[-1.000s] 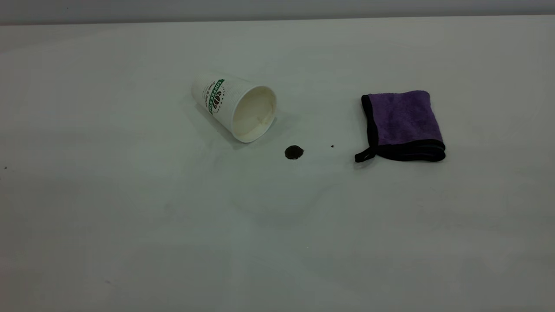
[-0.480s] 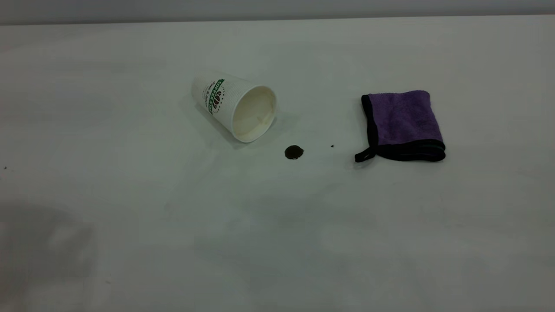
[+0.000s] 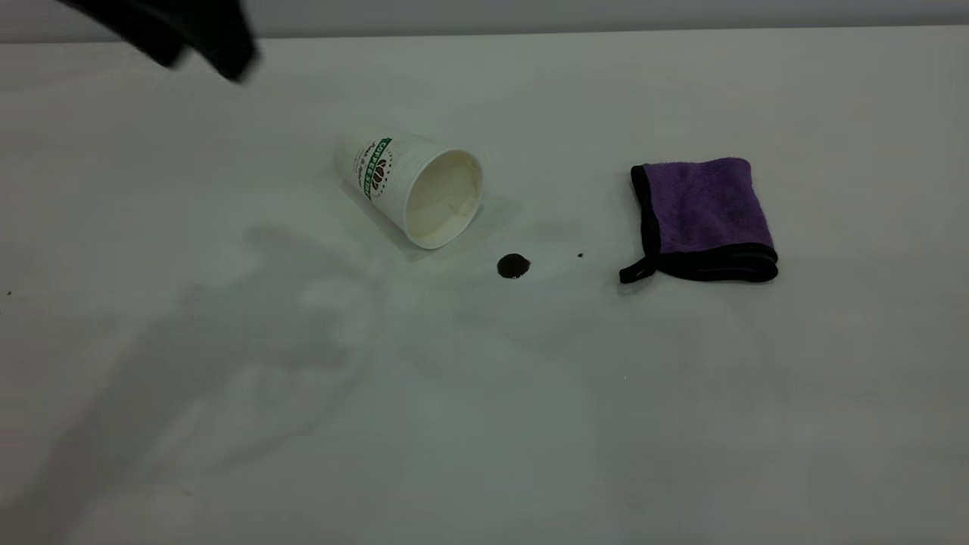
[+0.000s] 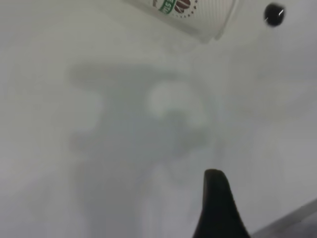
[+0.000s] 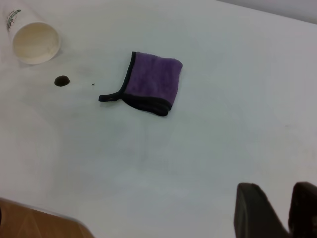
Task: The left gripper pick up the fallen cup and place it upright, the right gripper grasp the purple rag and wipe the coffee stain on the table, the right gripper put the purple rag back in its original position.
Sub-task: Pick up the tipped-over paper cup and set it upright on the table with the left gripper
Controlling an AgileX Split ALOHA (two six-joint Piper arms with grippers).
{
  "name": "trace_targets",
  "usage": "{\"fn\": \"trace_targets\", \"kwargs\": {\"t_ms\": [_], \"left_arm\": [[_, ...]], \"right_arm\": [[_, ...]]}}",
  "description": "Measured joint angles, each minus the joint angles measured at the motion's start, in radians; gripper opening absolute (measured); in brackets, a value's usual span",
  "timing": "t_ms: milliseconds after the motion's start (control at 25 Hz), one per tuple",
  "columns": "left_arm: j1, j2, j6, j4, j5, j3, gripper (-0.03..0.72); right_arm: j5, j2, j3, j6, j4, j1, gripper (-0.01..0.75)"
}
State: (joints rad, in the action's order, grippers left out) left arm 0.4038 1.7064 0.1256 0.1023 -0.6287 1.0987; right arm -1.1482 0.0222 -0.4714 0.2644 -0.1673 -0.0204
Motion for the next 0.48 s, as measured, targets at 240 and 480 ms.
{"fn": "trace_targets", "kwargs": {"t_ms": [240,480], "left_arm": [[0.163,0.236,-0.256,-0.313,0.004,0.173,0.544],[0.249,0.439,-0.481,-0.526,0.031,0.327,0.544]], "right_arm": [[0.000,0.000,0.000,0.000,0.000,0.000,0.217],[0.000,0.000,0.000,0.000,0.000,0.000,0.228]]}}
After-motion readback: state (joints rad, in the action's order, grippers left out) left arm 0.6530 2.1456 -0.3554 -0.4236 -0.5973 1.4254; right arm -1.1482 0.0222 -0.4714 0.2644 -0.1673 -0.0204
